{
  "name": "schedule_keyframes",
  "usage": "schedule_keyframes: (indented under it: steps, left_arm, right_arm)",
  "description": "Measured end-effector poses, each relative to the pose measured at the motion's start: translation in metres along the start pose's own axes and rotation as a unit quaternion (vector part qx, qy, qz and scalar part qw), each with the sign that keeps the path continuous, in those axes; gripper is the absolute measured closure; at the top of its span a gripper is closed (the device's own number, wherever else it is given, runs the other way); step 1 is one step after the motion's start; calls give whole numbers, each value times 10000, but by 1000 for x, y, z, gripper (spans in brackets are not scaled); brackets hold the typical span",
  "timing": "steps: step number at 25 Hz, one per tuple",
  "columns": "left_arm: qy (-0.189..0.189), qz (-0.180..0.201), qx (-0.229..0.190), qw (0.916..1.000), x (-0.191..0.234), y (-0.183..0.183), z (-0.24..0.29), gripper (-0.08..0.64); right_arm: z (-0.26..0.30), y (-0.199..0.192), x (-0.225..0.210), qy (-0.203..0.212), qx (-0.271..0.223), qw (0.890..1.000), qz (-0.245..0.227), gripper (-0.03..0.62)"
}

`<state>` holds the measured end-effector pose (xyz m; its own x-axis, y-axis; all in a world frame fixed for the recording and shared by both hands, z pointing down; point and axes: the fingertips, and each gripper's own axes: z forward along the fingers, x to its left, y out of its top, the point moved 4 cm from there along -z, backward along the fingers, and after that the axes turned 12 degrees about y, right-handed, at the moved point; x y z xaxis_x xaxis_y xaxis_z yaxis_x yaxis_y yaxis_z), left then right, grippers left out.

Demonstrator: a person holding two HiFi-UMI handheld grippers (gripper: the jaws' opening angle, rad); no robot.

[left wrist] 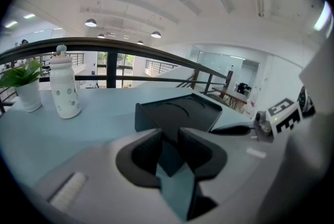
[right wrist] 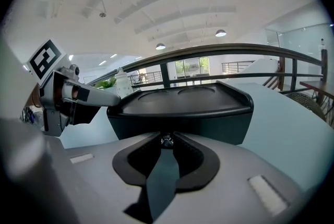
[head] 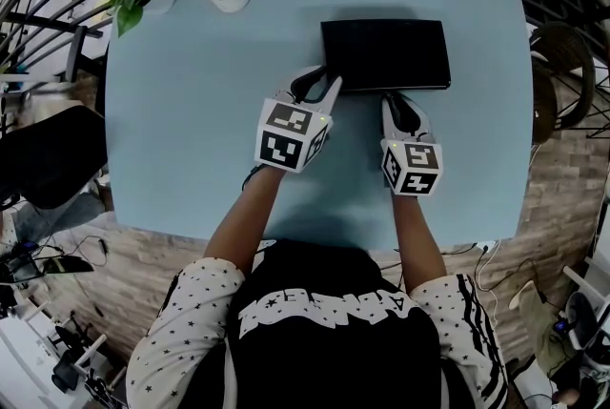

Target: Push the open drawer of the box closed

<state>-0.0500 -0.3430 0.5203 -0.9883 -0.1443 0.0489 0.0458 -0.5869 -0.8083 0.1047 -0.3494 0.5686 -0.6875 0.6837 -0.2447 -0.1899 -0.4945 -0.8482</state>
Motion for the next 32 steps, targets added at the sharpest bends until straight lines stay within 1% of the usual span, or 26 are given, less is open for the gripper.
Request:
schedule_keyframes:
  steps: [7, 12, 17, 23, 29, 32]
  left_arm:
    - [-1, 9, -1, 10000, 2, -1, 1, 560]
    - [9, 3, -5, 10000, -1, 0, -1, 560]
    - [-14, 18, 6, 10000, -1, 0, -1, 560]
    - [-36, 37, 15, 10000, -2, 1, -2, 560]
    - [-52, 69, -27, 10000, 1, 0, -2, 560]
    - [-47, 53, -132, 9999, 1, 2, -4, 560]
  right_arm:
    - [4, 1, 0, -31, -23, 10000, 52, 520]
    - [0, 1, -1, 47, 13, 10000, -27, 520]
    - [0, 1, -1, 4, 5, 10000, -28, 520]
    - [-1, 2, 1, 66, 53, 9999, -129, 520]
    - [-9, 10, 3, -27, -106, 9996, -244, 520]
    - [-18, 16, 4, -41, -215, 9994, -277, 520]
